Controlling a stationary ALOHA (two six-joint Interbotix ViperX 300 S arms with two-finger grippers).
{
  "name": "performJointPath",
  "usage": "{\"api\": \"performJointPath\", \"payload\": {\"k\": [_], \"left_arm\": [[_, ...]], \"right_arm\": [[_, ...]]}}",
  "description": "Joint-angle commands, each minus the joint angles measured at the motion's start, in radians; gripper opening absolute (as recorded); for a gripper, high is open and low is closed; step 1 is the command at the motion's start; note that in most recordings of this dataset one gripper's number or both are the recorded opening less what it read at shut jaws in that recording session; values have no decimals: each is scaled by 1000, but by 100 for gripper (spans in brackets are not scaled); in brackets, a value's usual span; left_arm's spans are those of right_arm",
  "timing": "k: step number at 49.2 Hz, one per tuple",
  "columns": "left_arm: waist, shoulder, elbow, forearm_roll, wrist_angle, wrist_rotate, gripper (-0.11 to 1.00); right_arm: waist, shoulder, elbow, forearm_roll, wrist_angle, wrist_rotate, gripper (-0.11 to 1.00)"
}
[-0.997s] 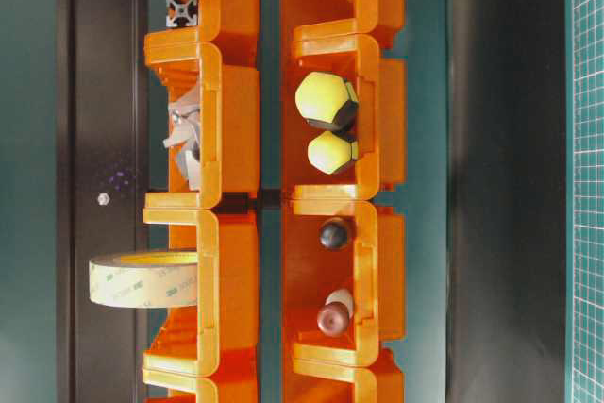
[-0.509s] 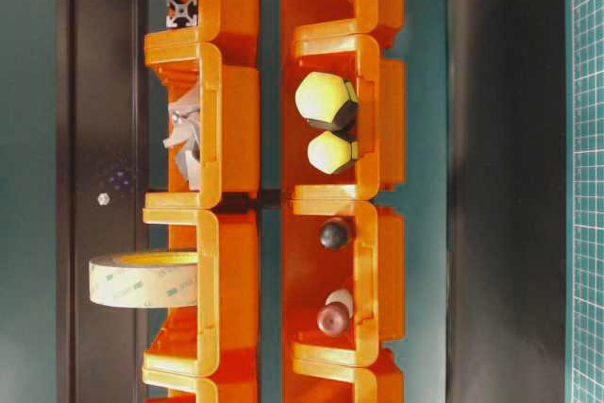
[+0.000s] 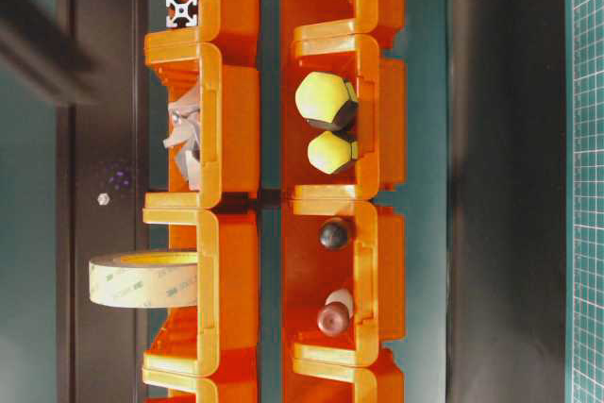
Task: Pick frame from container rack with right arm.
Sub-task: 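Pull the extrusion out of the rack with the right gripper, then swing the held extrusion over the mat toward the center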
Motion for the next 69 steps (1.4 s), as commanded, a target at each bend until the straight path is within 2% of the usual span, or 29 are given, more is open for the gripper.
{"api": "performJointPath", "payload": {"k": [1,8,23,32,44,53,64,69], "left_arm": [[-2,11,-29,3,0,-14,0],[-3,11,-29,3,-5,-17,0],[-9,12,-29,3,-8,-40,0],[-29,14,-29,3,-8,-57,0],[-44,18,-31,3,-8,-57,0],[-44,18,-31,3,-8,-57,0],[-44,20,-29,3,-8,-57,0],[-44,20,-29,3,-5,-57,0]], "right_arm": [[3,5,12,66,-67,0,25],[-8,18,97,104,-149,9,25],[-101,21,209,109,-374,26,25],[-193,28,227,109,-505,31,25],[-305,32,253,106,-689,97,25],[-374,34,267,107,-752,110,25],[-413,35,268,114,-808,118,25],[-425,37,265,135,-841,155,25]]}}
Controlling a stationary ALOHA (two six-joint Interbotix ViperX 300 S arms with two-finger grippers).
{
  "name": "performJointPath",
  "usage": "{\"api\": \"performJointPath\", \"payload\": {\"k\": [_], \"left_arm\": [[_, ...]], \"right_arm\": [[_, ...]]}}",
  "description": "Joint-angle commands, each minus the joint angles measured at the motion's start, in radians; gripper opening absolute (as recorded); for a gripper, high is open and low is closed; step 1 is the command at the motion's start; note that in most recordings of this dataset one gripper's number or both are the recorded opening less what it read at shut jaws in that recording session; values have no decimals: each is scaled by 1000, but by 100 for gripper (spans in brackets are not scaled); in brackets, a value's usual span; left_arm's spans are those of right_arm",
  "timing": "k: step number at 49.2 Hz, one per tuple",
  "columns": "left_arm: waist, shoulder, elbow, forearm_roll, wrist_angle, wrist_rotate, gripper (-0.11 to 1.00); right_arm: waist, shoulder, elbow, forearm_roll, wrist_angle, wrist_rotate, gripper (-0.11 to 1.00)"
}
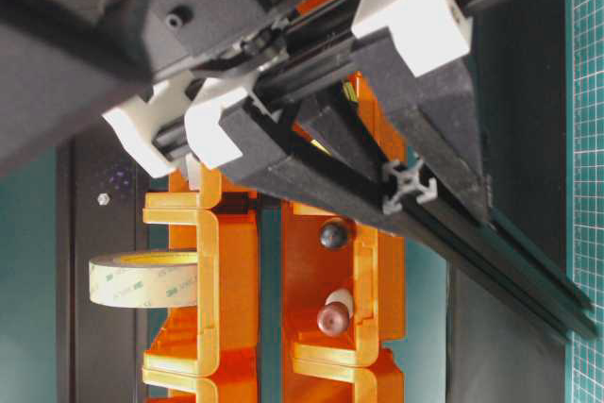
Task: Pick frame from container rack with right arm.
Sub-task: 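Swing the held extrusion over the mat toward the center, then hold the extrusion above the mat center with the right gripper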
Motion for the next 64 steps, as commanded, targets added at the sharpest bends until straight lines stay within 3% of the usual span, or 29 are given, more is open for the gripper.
{"api": "performJointPath", "payload": {"k": [1,9,15,47,58,64], "left_arm": [[0,14,-29,3,-8,-3,0],[-2,12,-28,3,-3,-3,0],[0,14,-26,3,-2,-2,0],[0,14,-21,5,14,-2,0],[2,14,-20,3,15,-2,0],[2,14,-18,3,15,-2,0]], "right_arm": [[-12,-15,-15,17,-37,43,25],[-29,-23,2,21,-103,193,25],[-31,-34,23,5,-106,258,25],[-86,-23,29,9,-149,275,25],[-103,-15,52,14,-175,367,25],[-103,-17,69,12,-184,373,25]]}}
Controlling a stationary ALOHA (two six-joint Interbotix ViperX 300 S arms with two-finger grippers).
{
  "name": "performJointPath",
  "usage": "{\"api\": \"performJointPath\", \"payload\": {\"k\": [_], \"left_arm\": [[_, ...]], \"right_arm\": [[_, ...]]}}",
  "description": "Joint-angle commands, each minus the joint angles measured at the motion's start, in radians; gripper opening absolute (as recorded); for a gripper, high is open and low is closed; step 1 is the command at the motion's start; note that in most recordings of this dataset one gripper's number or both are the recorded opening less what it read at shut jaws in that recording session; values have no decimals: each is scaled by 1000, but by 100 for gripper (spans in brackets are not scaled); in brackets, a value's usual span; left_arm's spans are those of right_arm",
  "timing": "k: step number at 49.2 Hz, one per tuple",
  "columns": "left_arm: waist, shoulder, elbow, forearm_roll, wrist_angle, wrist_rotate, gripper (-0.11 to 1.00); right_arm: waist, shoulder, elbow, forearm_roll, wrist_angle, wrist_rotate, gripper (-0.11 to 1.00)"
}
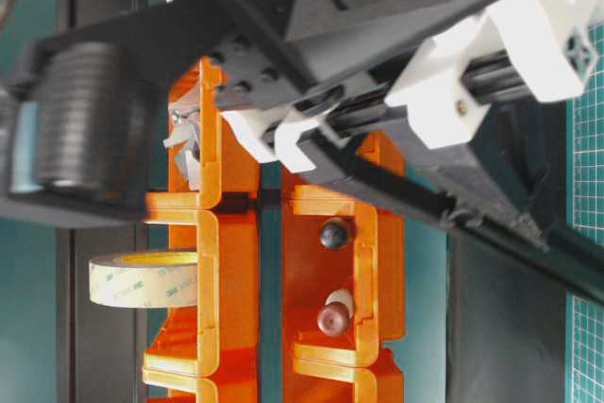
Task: Pick frame from container rack with right arm.
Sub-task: 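Hold the extrusion above the mat center with the right gripper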
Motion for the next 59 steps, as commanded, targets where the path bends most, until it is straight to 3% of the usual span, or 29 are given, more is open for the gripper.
{"api": "performJointPath", "payload": {"k": [1,18,27,33,59], "left_arm": [[2,14,-18,2,-6,-2,0],[2,14,-18,2,-5,-2,0],[2,14,-18,2,-5,-2,0],[2,14,-18,3,-5,-2,0],[2,14,-15,3,-3,-2,0]], "right_arm": [[2,-18,-3,-5,-14,3,25],[2,-15,-3,-3,-20,8,28],[2,-12,-3,-2,-37,9,61],[3,-6,-2,-2,-38,9,72],[9,-2,0,0,-32,11,72]]}}
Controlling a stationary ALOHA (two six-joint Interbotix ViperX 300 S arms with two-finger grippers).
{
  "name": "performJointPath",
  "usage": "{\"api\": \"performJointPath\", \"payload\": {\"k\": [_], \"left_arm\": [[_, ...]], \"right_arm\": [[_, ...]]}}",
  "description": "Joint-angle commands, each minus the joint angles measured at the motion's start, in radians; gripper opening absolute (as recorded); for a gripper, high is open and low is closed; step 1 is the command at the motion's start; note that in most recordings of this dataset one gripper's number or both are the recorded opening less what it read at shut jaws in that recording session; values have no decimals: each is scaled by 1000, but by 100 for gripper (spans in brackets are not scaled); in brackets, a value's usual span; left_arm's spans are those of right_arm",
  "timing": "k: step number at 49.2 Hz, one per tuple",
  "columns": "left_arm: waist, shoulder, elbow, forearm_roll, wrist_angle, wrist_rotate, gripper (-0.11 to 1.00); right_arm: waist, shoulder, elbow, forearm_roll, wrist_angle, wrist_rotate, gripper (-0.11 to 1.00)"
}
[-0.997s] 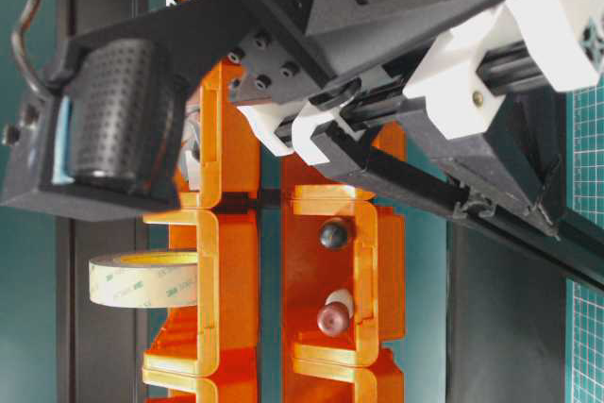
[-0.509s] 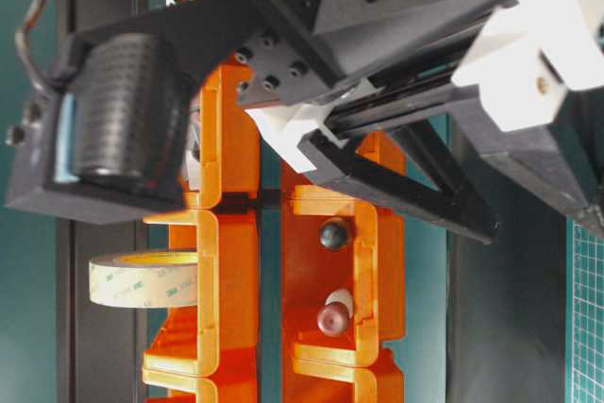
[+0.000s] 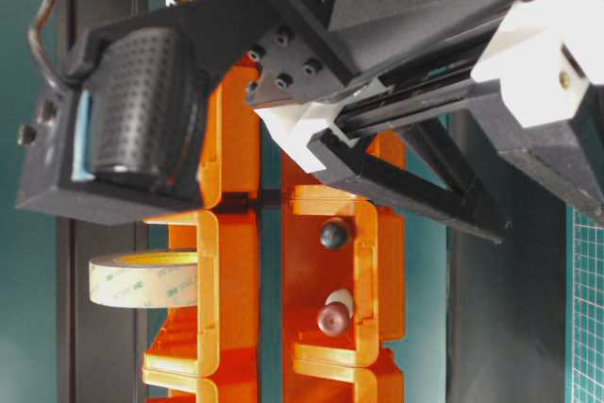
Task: Pick frame from container rack with right arm.
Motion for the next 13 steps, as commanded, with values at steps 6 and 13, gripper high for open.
{"api": "performJointPath", "payload": {"k": [6,13], "left_arm": [[0,14,-15,2,-5,-2,0],[0,11,-15,2,-5,-3,0]], "right_arm": [[6,-20,-5,0,11,8,72],[9,-37,18,38,58,78,71]]}}
